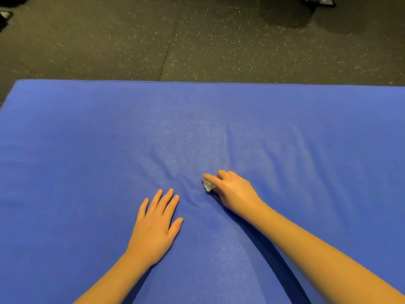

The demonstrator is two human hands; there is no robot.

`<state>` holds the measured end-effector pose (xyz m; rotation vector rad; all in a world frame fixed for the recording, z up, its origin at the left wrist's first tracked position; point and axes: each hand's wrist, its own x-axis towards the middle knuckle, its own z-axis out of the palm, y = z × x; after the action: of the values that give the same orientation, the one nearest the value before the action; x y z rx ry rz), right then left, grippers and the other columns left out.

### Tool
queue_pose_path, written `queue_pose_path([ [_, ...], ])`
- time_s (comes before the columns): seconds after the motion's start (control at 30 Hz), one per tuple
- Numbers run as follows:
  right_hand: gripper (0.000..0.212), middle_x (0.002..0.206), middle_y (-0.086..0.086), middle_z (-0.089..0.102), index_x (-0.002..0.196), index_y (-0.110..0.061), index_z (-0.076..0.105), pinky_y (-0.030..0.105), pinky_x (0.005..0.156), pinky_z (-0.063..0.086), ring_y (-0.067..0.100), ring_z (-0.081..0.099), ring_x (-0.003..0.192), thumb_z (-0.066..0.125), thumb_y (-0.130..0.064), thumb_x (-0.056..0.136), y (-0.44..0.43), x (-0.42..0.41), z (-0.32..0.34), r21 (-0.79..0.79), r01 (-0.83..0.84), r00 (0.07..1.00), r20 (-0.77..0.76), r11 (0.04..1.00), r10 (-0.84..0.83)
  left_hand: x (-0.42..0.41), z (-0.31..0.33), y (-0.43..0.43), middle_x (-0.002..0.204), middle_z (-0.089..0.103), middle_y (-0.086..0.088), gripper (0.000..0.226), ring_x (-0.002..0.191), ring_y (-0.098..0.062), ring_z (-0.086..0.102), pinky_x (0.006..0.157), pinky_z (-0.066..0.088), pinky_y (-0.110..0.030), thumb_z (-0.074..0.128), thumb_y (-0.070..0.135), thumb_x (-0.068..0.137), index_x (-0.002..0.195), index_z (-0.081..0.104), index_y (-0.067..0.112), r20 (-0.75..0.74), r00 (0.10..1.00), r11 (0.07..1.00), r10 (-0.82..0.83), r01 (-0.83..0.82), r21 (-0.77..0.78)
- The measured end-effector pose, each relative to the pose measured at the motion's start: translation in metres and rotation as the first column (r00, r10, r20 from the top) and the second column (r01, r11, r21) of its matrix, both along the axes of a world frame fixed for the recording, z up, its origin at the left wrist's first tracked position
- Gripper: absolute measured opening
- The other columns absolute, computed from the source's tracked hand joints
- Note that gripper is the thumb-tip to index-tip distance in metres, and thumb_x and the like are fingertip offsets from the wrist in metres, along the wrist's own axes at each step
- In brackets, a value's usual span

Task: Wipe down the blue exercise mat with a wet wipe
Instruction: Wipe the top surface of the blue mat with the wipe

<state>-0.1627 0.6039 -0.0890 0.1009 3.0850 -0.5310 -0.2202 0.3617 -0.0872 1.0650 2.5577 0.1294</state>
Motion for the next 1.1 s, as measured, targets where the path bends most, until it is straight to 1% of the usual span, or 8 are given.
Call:
queue_pose_path([
  [0.17,0.026,0.076,0.000,0.034,0.085,-0.015,0.059,0.022,0.044,0.018,0.023,0.035,0.063,0.065,0.007,0.072,0.020,-0.032,-0.008,-0.060,0.318,0.948,0.009,0.946,-0.318,-0.013,-0.007,0.002,0.150,0.038,0.004,0.069,0.141,-0.014,0.019,0.115,0.008,-0.033,0.016,0.061,0.095,0.139,0.048,0.019,0.026,0.999,0.991,0.023,-0.026,0.134],
  [0.27,0.025,0.079,0.004,0.050,0.094,-0.014,0.065,0.022,0.038,0.026,0.024,0.045,0.065,0.070,-0.001,0.074,-0.001,-0.030,-0.018,-0.003,0.169,0.981,-0.094,0.986,-0.169,-0.039,-0.014,0.017,0.156,0.026,0.006,0.076,0.146,-0.011,0.010,0.117,0.002,-0.032,0.017,0.062,0.088,0.146,0.038,0.019,0.059,0.992,0.978,0.108,-0.117,0.174],
  [0.37,0.038,0.100,0.005,0.058,0.124,-0.010,0.059,0.036,0.083,0.052,0.026,0.054,0.086,0.044,-0.027,0.093,0.003,-0.023,-0.025,0.061,-0.036,0.993,-0.110,0.997,0.043,-0.066,-0.024,0.032,0.155,0.031,0.002,0.071,0.146,-0.018,0.016,0.117,0.013,-0.044,0.020,0.055,0.089,0.145,0.040,0.015,0.005,0.991,0.982,0.131,-0.130,0.139],
  [0.5,0.030,0.107,0.013,0.052,0.124,-0.003,0.053,0.038,0.098,0.042,0.037,0.051,0.107,0.040,-0.013,0.099,0.027,-0.033,-0.031,0.253,-0.220,0.964,-0.092,0.942,0.249,-0.066,-0.028,0.034,0.148,0.042,-0.004,0.058,0.140,-0.024,0.026,0.114,0.017,-0.045,0.031,0.043,0.094,0.138,0.049,0.010,-0.080,0.993,0.992,0.083,-0.075,0.100],
  [0.63,0.033,0.113,0.013,0.042,0.119,-0.003,0.046,0.037,0.094,0.042,0.031,0.046,0.111,0.022,0.000,0.097,0.054,-0.084,-0.034,0.240,0.132,0.991,-0.047,0.962,-0.125,-0.067,-0.029,0.034,0.147,0.043,-0.005,0.056,0.140,-0.024,0.027,0.113,0.015,-0.045,0.034,0.042,0.094,0.137,0.050,0.010,-0.104,0.992,0.992,0.078,-0.067,0.109],
  [0.77,0.049,0.133,0.013,0.041,0.129,-0.003,0.045,0.042,0.095,0.045,0.033,0.042,0.120,0.045,-0.033,0.089,0.037,-0.111,-0.029,-0.106,0.177,0.984,0.030,0.978,-0.175,-0.068,-0.030,0.034,0.147,0.043,-0.004,0.057,0.140,-0.025,0.028,0.113,0.016,-0.046,0.027,0.045,0.098,0.137,0.050,0.010,-0.103,0.991,0.993,0.081,-0.071,0.097],
  [0.9,0.075,0.153,0.013,0.034,0.144,-0.004,0.040,0.044,0.111,0.032,0.029,0.033,0.140,0.032,-0.054,0.089,0.050,-0.109,-0.029,0.095,-0.123,0.987,0.114,0.988,0.112,-0.071,-0.030,0.034,0.147,0.043,-0.003,0.062,0.139,-0.025,0.030,0.112,0.017,-0.046,0.014,0.050,0.101,0.136,0.048,0.012,-0.089,0.994,0.993,0.070,-0.061,0.098],
  [1.1,0.074,0.160,0.010,0.014,0.151,-0.011,0.022,0.044,0.117,0.011,0.024,0.010,0.148,0.026,-0.056,0.094,0.077,-0.168,-0.030,0.101,0.206,0.961,0.169,0.973,-0.220,-0.098,-0.033,0.035,0.149,0.040,-0.003,0.062,0.141,-0.023,0.027,0.114,0.015,-0.043,0.019,0.051,0.099,0.138,0.047,0.012,-0.077,0.996,0.990,0.044,-0.033,0.139],
])
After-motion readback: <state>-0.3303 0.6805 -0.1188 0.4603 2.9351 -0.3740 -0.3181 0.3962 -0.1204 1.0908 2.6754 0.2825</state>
